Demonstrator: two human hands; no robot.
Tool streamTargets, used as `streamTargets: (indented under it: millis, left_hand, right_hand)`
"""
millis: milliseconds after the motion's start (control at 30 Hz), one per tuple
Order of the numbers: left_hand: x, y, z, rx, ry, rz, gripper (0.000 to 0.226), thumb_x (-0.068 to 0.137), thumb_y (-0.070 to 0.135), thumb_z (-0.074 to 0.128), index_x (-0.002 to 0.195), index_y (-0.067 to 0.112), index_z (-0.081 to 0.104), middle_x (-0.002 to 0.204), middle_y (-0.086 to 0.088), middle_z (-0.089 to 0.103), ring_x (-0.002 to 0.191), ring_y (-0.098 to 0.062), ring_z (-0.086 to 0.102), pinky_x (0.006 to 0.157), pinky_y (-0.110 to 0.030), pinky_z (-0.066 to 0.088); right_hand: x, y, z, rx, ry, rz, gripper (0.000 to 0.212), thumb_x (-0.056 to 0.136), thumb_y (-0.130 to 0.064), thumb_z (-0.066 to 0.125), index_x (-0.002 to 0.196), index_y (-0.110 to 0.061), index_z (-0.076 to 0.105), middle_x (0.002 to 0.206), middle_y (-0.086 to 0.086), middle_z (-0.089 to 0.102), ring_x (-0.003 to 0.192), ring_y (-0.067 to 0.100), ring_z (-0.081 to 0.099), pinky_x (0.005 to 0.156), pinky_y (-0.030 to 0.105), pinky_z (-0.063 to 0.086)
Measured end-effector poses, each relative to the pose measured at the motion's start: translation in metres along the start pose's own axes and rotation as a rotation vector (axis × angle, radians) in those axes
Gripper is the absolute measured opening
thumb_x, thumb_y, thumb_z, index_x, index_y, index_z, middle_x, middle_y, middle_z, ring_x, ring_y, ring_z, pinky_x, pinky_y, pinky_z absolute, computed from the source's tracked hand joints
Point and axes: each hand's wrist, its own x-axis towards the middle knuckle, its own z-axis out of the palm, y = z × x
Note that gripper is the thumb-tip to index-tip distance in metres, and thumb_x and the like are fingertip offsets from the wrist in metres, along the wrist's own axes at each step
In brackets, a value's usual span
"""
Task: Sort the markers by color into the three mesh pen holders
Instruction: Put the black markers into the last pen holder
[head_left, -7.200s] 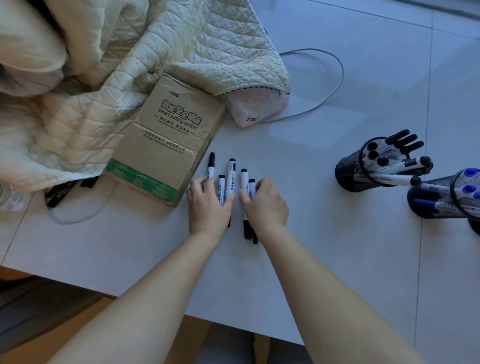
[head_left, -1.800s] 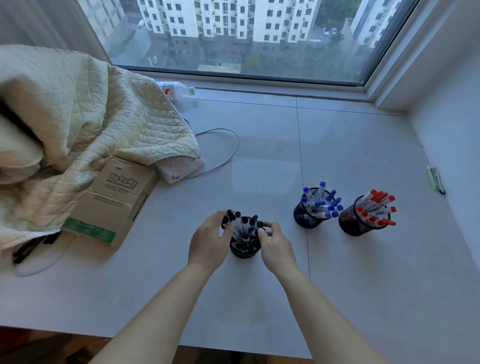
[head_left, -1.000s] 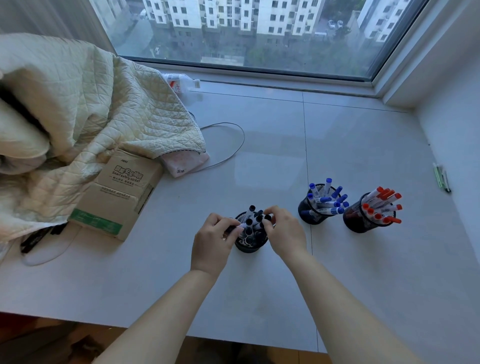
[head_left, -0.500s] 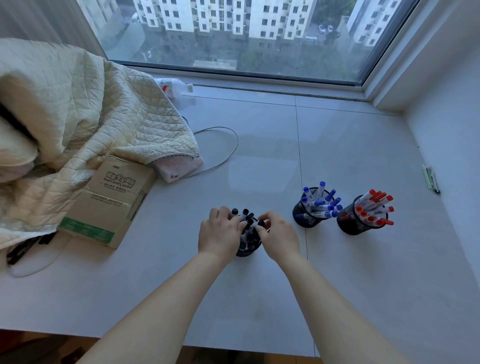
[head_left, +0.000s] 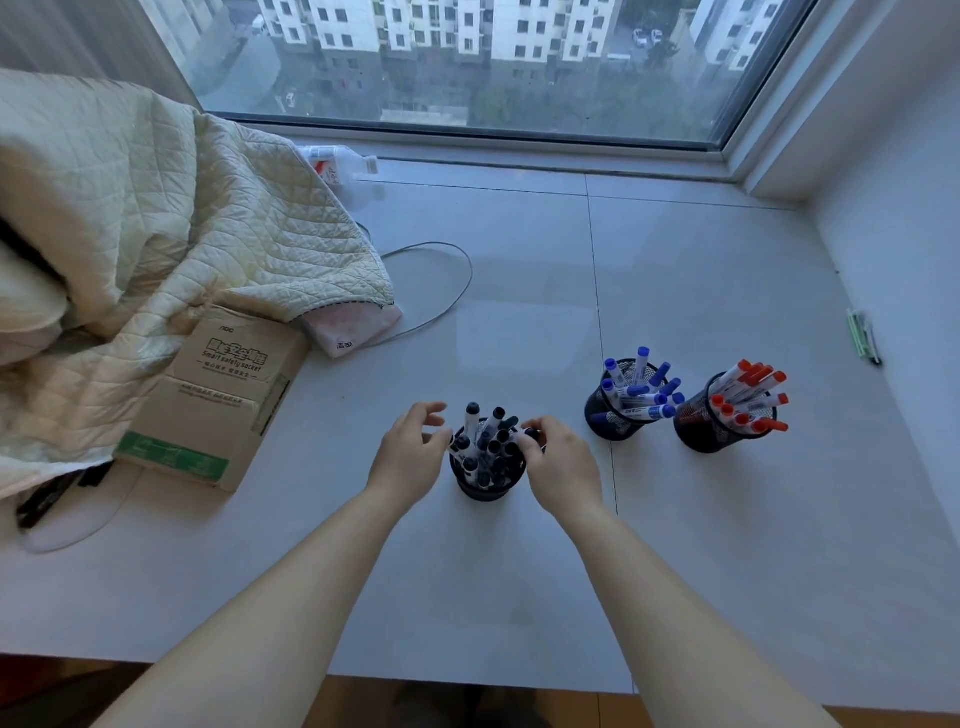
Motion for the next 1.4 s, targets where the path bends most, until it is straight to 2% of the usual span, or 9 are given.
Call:
streamTargets:
  millis: [200, 367, 533, 767, 900, 1067, 1133, 1233, 1400]
  left_hand:
    - [0.022, 0.021, -0.001, 0.170, -0.097, 0.046, 0.031, 0.091, 0.035, 0.051, 0.122, 0.029, 0.055, 0.111, 0.005, 0.055, 0.096, -0.013, 0.056, 0.082, -0.032, 0.047]
    - [0.027, 0.030, 0.005, 0.296, -0.131, 0.030, 0.015, 0.087, 0.031, 0.058, 0.101, 0.026, 0.063, 0.105, -0.001, 0.062, 0.094, -0.021, 0.060, 0.082, -0.037, 0.053]
    - [0.021, 0.035, -0.003, 0.261, -0.003, 0.098, 0.010, 0.085, 0.033, 0.063, 0.090, 0.025, 0.063, 0.096, -0.002, 0.062, 0.083, -0.019, 0.059, 0.078, -0.034, 0.051]
    - [0.005, 0.051, -0.039, 0.045, 0.298, 0.221, 0.014, 0.083, 0.041, 0.063, 0.083, 0.027, 0.059, 0.067, 0.011, 0.055, 0.063, -0.006, 0.052, 0.059, -0.024, 0.039]
    - [0.001, 0.054, -0.059, -0.040, 0.461, 0.229, 0.020, 0.086, 0.045, 0.057, 0.085, 0.025, 0.053, 0.072, 0.010, 0.057, 0.067, -0.008, 0.053, 0.057, -0.024, 0.039]
    - [0.002, 0.046, -0.069, -0.357, 0.543, 0.008, 0.019, 0.089, 0.035, 0.053, 0.075, 0.024, 0.048, 0.065, 0.004, 0.059, 0.064, -0.014, 0.055, 0.057, -0.027, 0.041]
    - [0.001, 0.043, -0.070, -0.549, 0.512, -0.145, 0.019, 0.089, 0.033, 0.053, 0.074, 0.021, 0.048, 0.065, 0.004, 0.057, 0.061, -0.011, 0.053, 0.056, -0.025, 0.041]
    - [-0.004, 0.038, -0.066, -0.806, 0.331, -0.347, 0.017, 0.090, 0.027, 0.052, 0.075, 0.019, 0.049, 0.061, 0.005, 0.057, 0.054, -0.006, 0.051, 0.055, -0.023, 0.040]
    - [-0.013, 0.033, -0.050, -0.993, 0.048, -0.421, 0.017, 0.093, 0.022, 0.048, 0.079, 0.015, 0.055, 0.073, 0.004, 0.060, 0.065, -0.006, 0.055, 0.060, -0.025, 0.040]
  right_hand:
    - [-0.006, -0.004, -0.010, 0.092, 0.106, -0.100, 0.020, 0.093, -0.026, 0.050, 0.104, -0.013, 0.060, 0.097, 0.002, 0.064, 0.090, 0.019, 0.057, 0.072, 0.029, 0.041]
    - [-0.009, -0.006, -0.024, 0.191, 0.200, -0.134, 0.020, 0.094, -0.027, 0.051, 0.100, -0.010, 0.059, 0.083, -0.002, 0.060, 0.078, 0.018, 0.056, 0.070, 0.034, 0.045]
    - [-0.007, -0.004, -0.037, 0.312, 0.343, -0.079, 0.024, 0.094, -0.034, 0.047, 0.094, -0.012, 0.056, 0.073, -0.003, 0.059, 0.069, 0.018, 0.056, 0.062, 0.031, 0.043]
    - [0.002, -0.007, -0.048, 0.683, 0.467, 0.220, 0.021, 0.093, -0.031, 0.048, 0.084, -0.012, 0.052, 0.061, -0.003, 0.054, 0.054, 0.009, 0.050, 0.048, 0.013, 0.041]
    - [-0.001, -0.013, -0.051, 0.928, 0.322, 0.336, 0.011, 0.094, -0.018, 0.046, 0.087, -0.010, 0.050, 0.064, 0.003, 0.055, 0.051, 0.011, 0.047, 0.047, 0.019, 0.041]
    - [-0.006, -0.022, -0.045, 1.166, -0.068, 0.469, 0.020, 0.095, -0.019, 0.047, 0.078, -0.015, 0.055, 0.078, 0.002, 0.061, 0.066, 0.011, 0.050, 0.060, 0.025, 0.041]
    - [-0.006, -0.021, -0.045, 1.223, -0.152, 0.471, 0.015, 0.095, -0.019, 0.048, 0.085, -0.017, 0.058, 0.083, 0.001, 0.065, 0.069, 0.012, 0.050, 0.061, 0.025, 0.041]
    - [-0.004, -0.020, -0.044, 1.200, -0.176, 0.432, 0.011, 0.095, -0.015, 0.049, 0.098, -0.022, 0.057, 0.087, -0.002, 0.067, 0.073, 0.012, 0.052, 0.064, 0.025, 0.041]
    - [-0.003, -0.018, -0.039, 0.885, -0.106, 0.299, 0.015, 0.091, -0.005, 0.053, 0.094, -0.019, 0.050, 0.099, 0.002, 0.065, 0.089, 0.017, 0.060, 0.078, 0.032, 0.044]
